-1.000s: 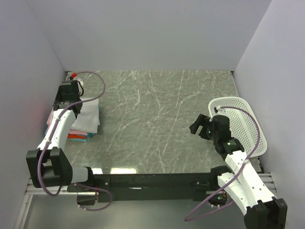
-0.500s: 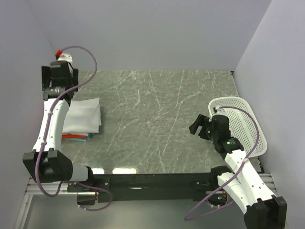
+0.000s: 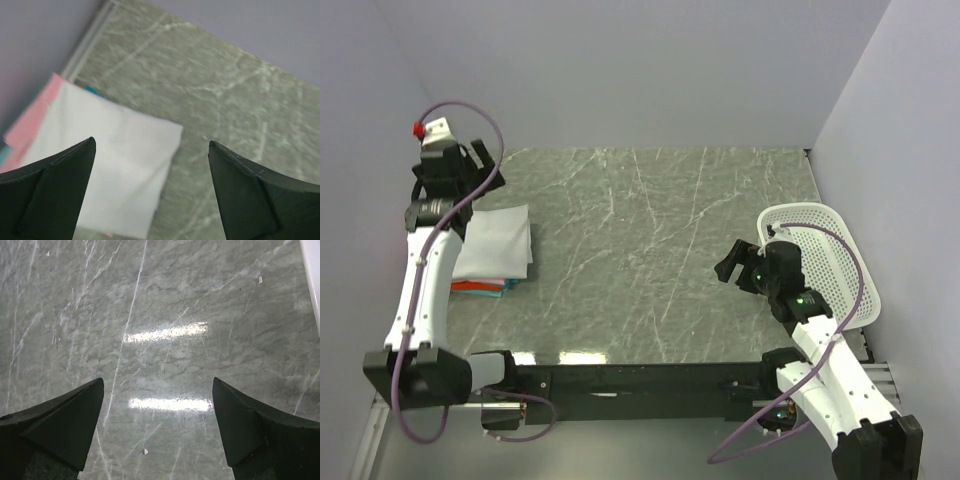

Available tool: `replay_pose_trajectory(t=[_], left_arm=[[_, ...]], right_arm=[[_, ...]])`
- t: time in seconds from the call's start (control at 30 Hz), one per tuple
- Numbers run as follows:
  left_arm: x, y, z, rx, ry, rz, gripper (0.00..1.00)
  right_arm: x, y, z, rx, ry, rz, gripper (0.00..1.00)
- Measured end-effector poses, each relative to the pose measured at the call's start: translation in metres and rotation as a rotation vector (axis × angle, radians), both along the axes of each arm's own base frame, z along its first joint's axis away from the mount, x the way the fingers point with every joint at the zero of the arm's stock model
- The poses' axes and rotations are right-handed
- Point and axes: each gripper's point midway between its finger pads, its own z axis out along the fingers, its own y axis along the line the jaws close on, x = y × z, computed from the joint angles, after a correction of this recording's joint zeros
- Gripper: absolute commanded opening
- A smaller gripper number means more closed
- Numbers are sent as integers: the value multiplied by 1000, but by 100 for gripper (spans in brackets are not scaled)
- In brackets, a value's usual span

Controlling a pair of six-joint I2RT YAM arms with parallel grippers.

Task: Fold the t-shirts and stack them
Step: Reset both grippers

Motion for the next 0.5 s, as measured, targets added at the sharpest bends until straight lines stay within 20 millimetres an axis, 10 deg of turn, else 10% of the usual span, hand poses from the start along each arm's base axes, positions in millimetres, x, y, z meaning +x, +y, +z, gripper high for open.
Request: replay_pose_trajectory(t=[0.27, 0.5], left_arm=[[-45, -50, -27, -259, -108, -49, 100], [-69, -99, -95, -370, -3, -122, 99]], right_arm=[[0, -2, 4, 6, -15, -16, 96], [1, -6, 17, 13, -71, -52, 96]])
